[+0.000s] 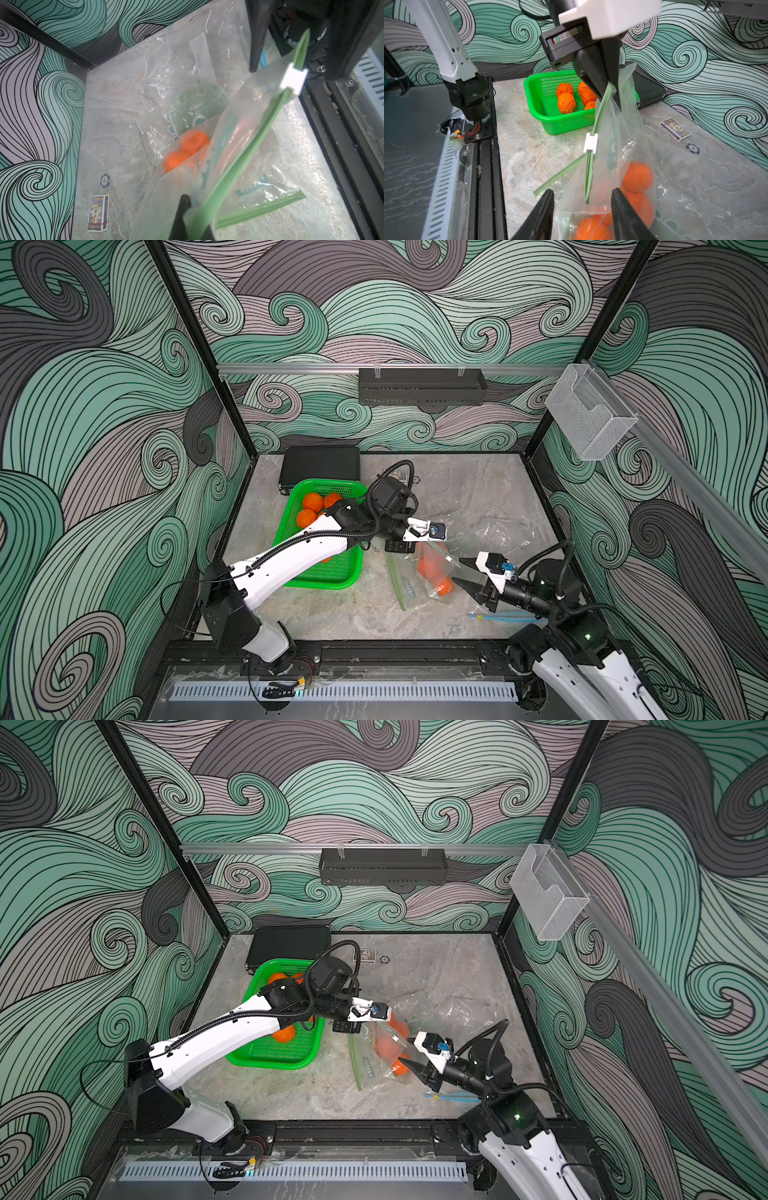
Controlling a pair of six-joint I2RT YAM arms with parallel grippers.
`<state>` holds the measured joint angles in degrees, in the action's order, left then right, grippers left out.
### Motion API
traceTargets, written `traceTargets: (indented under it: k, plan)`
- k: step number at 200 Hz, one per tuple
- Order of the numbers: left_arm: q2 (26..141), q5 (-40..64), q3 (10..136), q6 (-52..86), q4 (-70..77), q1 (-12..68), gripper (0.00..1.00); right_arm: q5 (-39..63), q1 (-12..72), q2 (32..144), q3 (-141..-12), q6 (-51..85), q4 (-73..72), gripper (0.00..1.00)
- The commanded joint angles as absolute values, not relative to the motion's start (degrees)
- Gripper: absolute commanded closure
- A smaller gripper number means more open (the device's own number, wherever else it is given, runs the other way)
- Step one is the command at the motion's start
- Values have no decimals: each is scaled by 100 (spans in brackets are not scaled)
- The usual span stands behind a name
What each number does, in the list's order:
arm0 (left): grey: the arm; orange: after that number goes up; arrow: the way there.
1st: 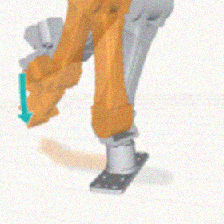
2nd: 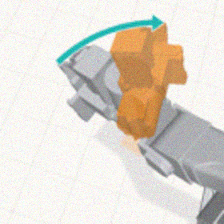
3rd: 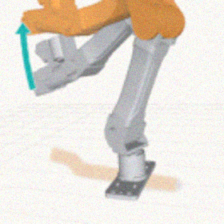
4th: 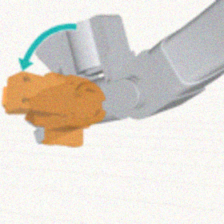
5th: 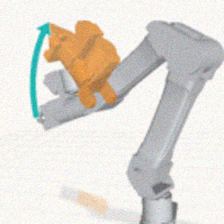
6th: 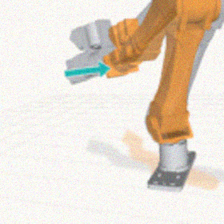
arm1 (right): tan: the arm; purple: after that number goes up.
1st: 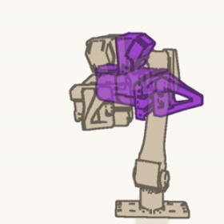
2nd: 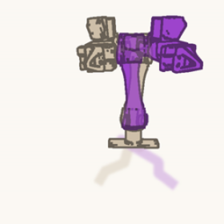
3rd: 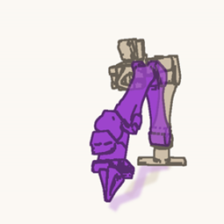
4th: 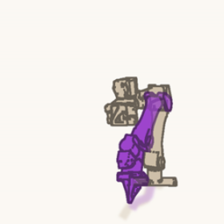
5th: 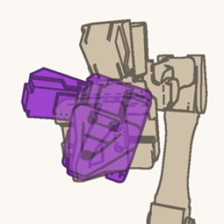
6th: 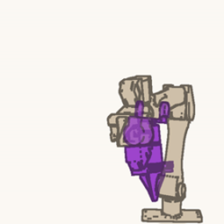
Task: Open the zip-top bag and take out the orange
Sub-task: Unzip the zipper on the zipper food storage bag.
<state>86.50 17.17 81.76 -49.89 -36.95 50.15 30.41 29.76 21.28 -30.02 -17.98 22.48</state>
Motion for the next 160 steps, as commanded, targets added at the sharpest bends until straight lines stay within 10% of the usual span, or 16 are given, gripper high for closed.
traceTargets:
  k: [1, 77, 112, 160]
  plan:
    - [8622, 1925, 8392, -4934, -3902, 5001, 100, 2775, 3103, 2387, -3280, -2112, 2092, 66]
    - [8579, 1960, 8304, -4986, -3885, 5001, 100, 2812, 3167, 2427, -3266, -1912, 1673, 100]
    - [8452, 2461, 8402, -4845, -3832, 5008, 25, 2908, 3173, 2400, -3281, -1978, 1763, 100]
    - [8605, 3503, 9034, -4739, -4059, 5169, 32, 2976, 3173, 2288, -3183, -1956, 1712, 100]
